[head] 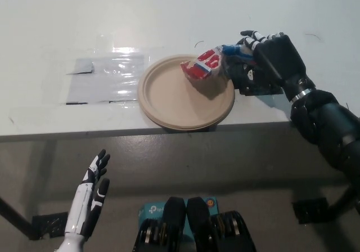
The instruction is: The robot picks up a small bag of sunflower seeds on the right hand side and take it to the empty plate on the left hand side then pours some sunflower seeds on to the plate.
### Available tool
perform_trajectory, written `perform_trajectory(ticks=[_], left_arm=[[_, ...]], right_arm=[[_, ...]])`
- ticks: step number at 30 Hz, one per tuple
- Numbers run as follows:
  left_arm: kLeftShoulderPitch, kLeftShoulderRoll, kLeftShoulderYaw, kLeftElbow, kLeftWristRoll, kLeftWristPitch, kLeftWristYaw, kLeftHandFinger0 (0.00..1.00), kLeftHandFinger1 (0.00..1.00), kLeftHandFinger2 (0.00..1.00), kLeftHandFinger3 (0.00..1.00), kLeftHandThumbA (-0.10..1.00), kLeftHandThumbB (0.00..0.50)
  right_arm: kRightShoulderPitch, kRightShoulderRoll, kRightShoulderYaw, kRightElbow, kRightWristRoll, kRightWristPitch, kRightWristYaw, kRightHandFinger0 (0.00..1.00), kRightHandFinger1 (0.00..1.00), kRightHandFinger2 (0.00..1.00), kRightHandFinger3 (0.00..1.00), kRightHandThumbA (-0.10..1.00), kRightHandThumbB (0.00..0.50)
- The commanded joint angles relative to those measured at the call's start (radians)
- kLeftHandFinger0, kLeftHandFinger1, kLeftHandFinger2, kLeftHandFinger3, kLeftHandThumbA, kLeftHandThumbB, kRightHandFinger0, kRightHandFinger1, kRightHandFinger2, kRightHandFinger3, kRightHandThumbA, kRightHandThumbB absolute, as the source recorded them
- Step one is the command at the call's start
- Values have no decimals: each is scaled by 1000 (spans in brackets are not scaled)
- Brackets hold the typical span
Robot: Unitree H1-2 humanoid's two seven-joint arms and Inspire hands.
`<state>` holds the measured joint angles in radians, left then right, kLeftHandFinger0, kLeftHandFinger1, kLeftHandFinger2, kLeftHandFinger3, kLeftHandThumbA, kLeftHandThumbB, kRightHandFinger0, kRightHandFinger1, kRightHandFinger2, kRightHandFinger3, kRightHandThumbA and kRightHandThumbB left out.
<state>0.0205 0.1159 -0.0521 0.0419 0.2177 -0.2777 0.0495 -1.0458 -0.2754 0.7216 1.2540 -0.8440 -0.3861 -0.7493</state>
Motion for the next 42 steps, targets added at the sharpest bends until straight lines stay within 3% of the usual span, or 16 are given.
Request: perform_trajectory(ticks=[1,5,15,23,28,31,32,34,37,40,42], left_arm=[[-10,9,-1,-10,-7,-24,-9,1000,1000,1000,1000,1000,107],[-14,9,-2,-9,-5,-25,-9,1000,1000,1000,1000,1000,106],[-18,13,-3,-10,-11,-23,-15,1000,1000,1000,1000,1000,94],[-19,13,-5,-8,-8,-24,-15,1000,1000,1000,1000,1000,84],[-22,12,-7,-8,-4,-24,-14,1000,1000,1000,1000,1000,77],[-20,14,-7,-14,-4,-18,-16,1000,1000,1000,1000,1000,81],[-20,13,-7,-12,-3,-19,-15,1000,1000,1000,1000,1000,78],[-20,11,-7,-10,-7,-21,-14,1000,1000,1000,1000,1000,85],[-16,11,-5,-7,-11,-30,-13,1000,1000,1000,1000,1000,89],[-13,13,-3,-13,-2,-21,-10,1000,1000,1000,1000,1000,93],[-13,10,-3,-12,-3,-19,-9,1000,1000,1000,1000,1000,84]], right_arm=[[-61,-32,16,-53,-52,-8,-69,0,319,781,569,-100,176],[-74,-35,31,-51,-75,-1,-88,0,293,737,532,-100,224],[-96,-32,46,-48,-113,22,-94,0,239,729,532,-100,256],[-117,-35,52,-28,-127,29,-87,0,225,723,537,-100,239],[-116,-36,37,-13,-118,37,-83,0,171,641,418,-100,260],[-104,-27,7,7,-80,4,-92,0,184,645,416,-100,222],[-92,-25,-32,6,-35,-23,-67,0,197,658,397,-100,167],[-77,-18,-70,17,-12,-31,-80,0,203,627,356,-100,145],[-64,-4,-118,36,19,-59,-93,0,160,584,294,-100,155],[-47,4,-158,50,45,-60,-73,0,176,642,360,-100,128],[-27,3,-186,50,68,-81,-71,0,176,628,398,-100,115]])
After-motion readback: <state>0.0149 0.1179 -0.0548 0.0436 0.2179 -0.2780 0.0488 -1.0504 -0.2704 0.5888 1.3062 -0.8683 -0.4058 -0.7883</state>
